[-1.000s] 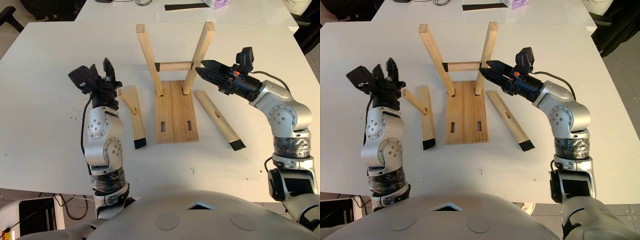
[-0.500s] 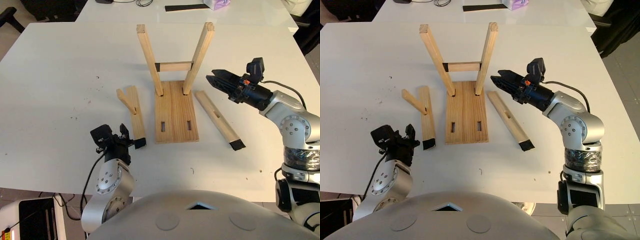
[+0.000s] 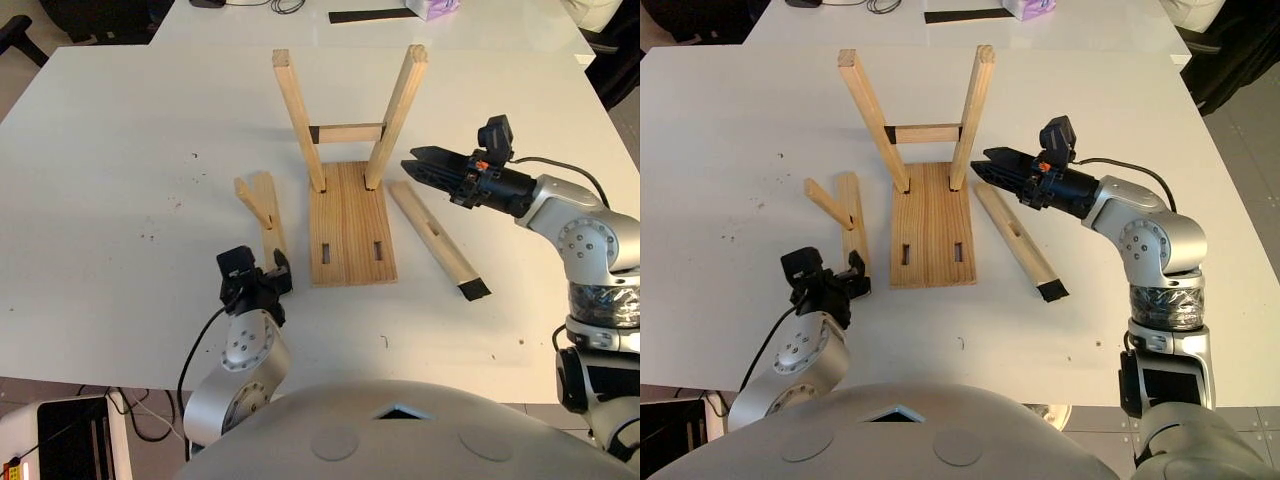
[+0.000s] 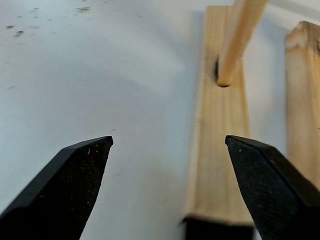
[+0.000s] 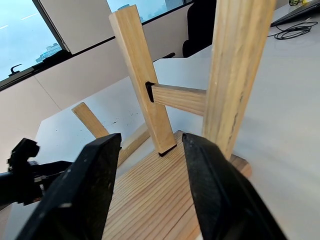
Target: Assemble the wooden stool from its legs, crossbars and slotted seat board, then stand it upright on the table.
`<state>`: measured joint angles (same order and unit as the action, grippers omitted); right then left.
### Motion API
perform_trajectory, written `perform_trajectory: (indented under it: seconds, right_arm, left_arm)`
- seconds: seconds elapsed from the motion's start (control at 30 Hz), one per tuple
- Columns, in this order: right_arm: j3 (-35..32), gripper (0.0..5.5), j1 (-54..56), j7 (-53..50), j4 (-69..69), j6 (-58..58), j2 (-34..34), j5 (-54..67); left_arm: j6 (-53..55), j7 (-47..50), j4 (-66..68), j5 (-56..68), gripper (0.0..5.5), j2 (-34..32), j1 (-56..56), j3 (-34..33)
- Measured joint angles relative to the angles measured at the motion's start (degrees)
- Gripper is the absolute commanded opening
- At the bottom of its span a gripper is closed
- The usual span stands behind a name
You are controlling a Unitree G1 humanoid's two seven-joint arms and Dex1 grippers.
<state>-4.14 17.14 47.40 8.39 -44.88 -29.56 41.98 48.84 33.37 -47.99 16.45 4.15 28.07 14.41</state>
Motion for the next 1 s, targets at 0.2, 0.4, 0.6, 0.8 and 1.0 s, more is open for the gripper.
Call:
perform_trajectory:
  seconds: [0.2,0.4,0.6,0.8,1.0]
  right_arm:
    - [0.34,2.26,-1.03,-0.53,0.19,1.33,1.06,-0.56]
    - [0.33,2.26,-2.97,-2.18,0.42,3.36,2.77,-1.66]
    - [-0.11,2.26,-4.82,-3.32,0.77,4.71,4.07,-1.78]
    - [-0.19,2.26,-6.96,-3.80,2.78,4.37,3.98,-1.72]
    - [-1.76,2.26,-7.05,-4.44,4.14,1.24,2.36,0.01]
  left_arm:
    - [2.60,-4.18,3.64,0.65,4.17,-1.54,-6.33,-0.51]
    - [5.95,-6.93,5.55,0.60,4.17,-1.31,-10.88,-2.80]
    - [11.71,-7.60,6.00,0.68,4.17,-1.12,-11.23,-4.78]
    - [14.53,-7.26,2.98,0.65,3.86,-1.03,-8.58,-4.51]
    - [15.82,-5.88,-2.62,-0.08,2.89,-0.98,-1.90,-1.95]
